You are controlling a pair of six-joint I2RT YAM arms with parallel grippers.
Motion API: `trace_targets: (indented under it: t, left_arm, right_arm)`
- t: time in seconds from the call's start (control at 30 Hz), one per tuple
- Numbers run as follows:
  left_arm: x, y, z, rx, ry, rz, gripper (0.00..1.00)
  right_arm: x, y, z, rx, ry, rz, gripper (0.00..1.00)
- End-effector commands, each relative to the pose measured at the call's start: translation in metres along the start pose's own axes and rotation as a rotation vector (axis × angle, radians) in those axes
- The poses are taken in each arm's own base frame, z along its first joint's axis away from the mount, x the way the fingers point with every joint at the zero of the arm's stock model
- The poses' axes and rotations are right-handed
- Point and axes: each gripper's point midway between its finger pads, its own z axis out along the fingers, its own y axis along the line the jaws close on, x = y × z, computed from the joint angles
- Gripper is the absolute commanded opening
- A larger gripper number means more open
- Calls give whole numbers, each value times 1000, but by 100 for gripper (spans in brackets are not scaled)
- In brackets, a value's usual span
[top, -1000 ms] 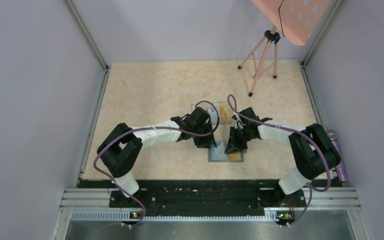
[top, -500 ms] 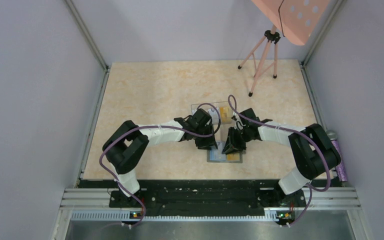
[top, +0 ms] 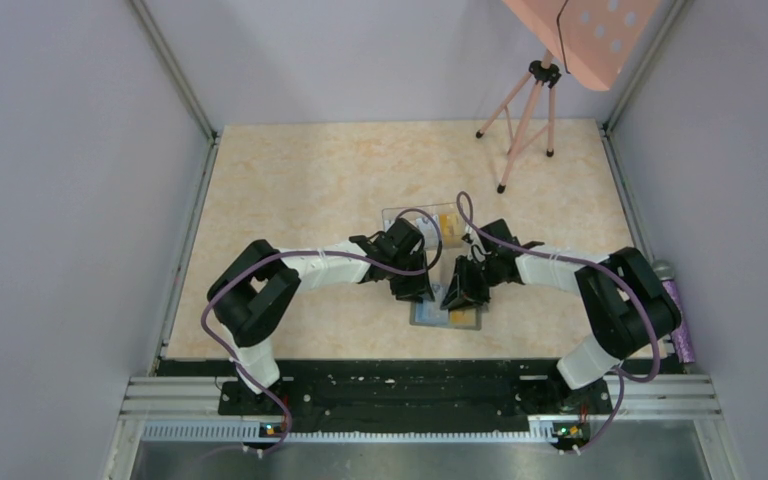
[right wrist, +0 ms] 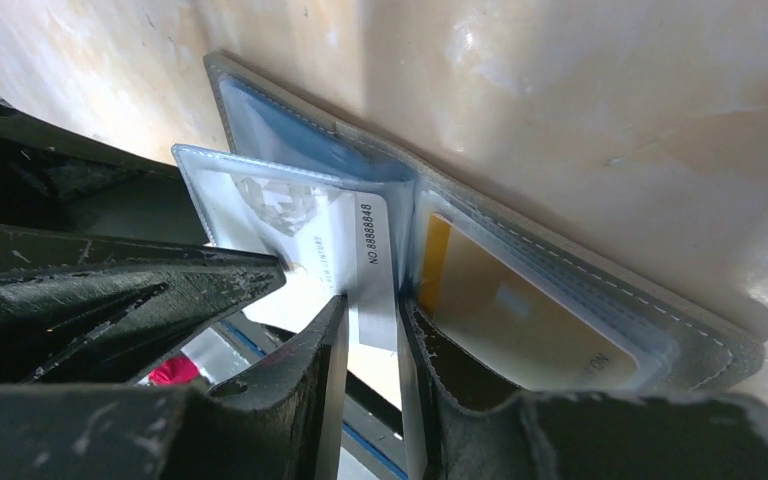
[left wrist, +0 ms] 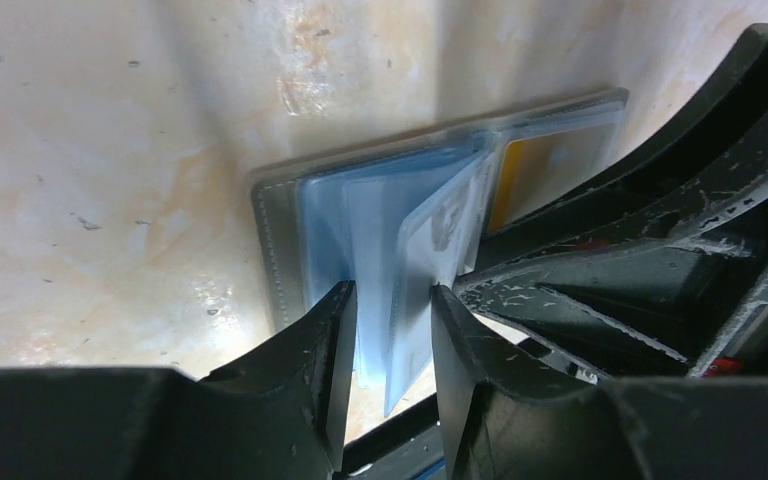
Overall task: Put the credit cards into the card holder
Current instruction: Turn over the card slot in the card holder.
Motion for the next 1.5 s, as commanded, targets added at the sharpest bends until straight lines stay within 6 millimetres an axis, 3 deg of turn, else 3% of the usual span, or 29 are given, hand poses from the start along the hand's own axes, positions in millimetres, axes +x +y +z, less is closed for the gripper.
trace_targets:
  t: [0.0, 0.33, 0.53, 0.67, 0.83, 1.17, 1.3, 1.47]
  left_arm:
    - [-3, -22, -1, 87, 2, 20, 38]
    - [0, -26, -5, 101, 17, 23, 31]
    - [0, -24, -9, 79, 18, 29, 12]
    - [-1, -17, -17, 16, 26, 49, 0]
    - [-2, -6, -30, -72, 23, 75, 0]
    - [-5, 24, -61, -341, 64, 124, 0]
    - [-8, 19, -56, -370, 72, 136, 1]
    - [-4, 7, -37, -408, 116, 170, 9]
  right_arm:
    - [1, 14, 4, -57, 5, -20, 24]
    - [-6, 37, -4, -141, -16, -27, 17]
    - [-7, 38, -5, -139, -23, -33, 17]
    - [-9, 35, -10, -99, -45, -53, 25]
    - [-15, 35, -19, -65, -76, -87, 35]
    - [-24, 36, -30, -26, -129, -107, 38]
    - [-25, 33, -31, -16, -131, -105, 39]
    - [-26, 29, -32, -7, -132, -100, 40]
